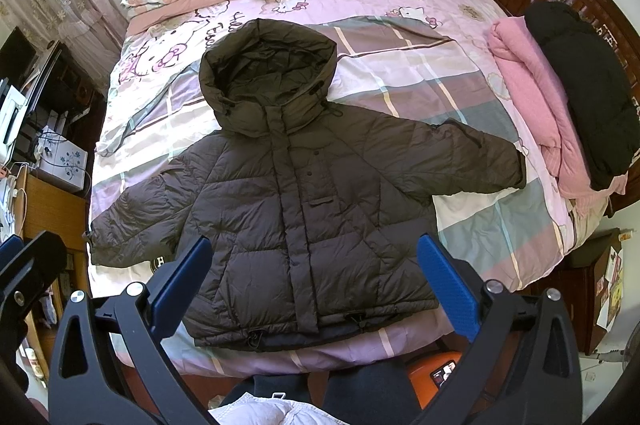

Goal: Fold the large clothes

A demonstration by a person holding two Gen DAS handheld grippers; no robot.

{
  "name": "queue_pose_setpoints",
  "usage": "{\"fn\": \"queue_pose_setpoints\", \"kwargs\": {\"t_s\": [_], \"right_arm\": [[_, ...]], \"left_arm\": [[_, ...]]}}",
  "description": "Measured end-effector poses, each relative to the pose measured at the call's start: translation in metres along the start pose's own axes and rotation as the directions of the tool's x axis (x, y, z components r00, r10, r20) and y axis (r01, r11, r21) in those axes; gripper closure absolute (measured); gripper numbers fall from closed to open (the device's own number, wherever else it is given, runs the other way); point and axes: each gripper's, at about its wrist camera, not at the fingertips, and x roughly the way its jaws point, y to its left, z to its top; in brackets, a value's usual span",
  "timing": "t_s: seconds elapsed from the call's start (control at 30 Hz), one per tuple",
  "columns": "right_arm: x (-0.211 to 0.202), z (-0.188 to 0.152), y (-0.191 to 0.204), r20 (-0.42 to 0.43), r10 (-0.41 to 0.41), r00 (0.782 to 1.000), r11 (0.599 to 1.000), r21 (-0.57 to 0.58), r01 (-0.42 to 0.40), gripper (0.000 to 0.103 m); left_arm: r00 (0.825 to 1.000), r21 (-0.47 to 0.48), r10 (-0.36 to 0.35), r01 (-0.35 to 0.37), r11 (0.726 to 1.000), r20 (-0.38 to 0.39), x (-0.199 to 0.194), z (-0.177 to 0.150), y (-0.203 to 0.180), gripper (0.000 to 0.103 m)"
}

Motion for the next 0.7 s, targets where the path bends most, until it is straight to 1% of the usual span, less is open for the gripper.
{"fn": "queue_pose_setpoints", "kwargs": {"t_s": [0.5, 0.53, 0.7], "right_arm": [[0.002, 0.001, 0.000, -0.005, 0.003, 1.000, 1.000, 0.001, -0.003, 0.001], [0.002, 0.000, 0.001, -0.006, 0.003, 1.000, 1.000, 0.000, -0.003, 0.001], [0.006, -0.005, -0.002, -0.018, -0.006, 1.000, 1.000, 0.001, 0.007, 0.001]], "left_arm": [[1.000, 0.001, 0.003, -0.003, 1.000, -0.006, 0.001, 0.002, 0.003, 0.002], [1.000, 0.001, 0.005, -0.005, 1.000, -0.009, -0.002, 0.004, 0.015, 0.002], [0.999, 0.003, 0.002, -0.001, 1.000, -0.041, 0.015, 0.004, 0.017, 0.002]]}}
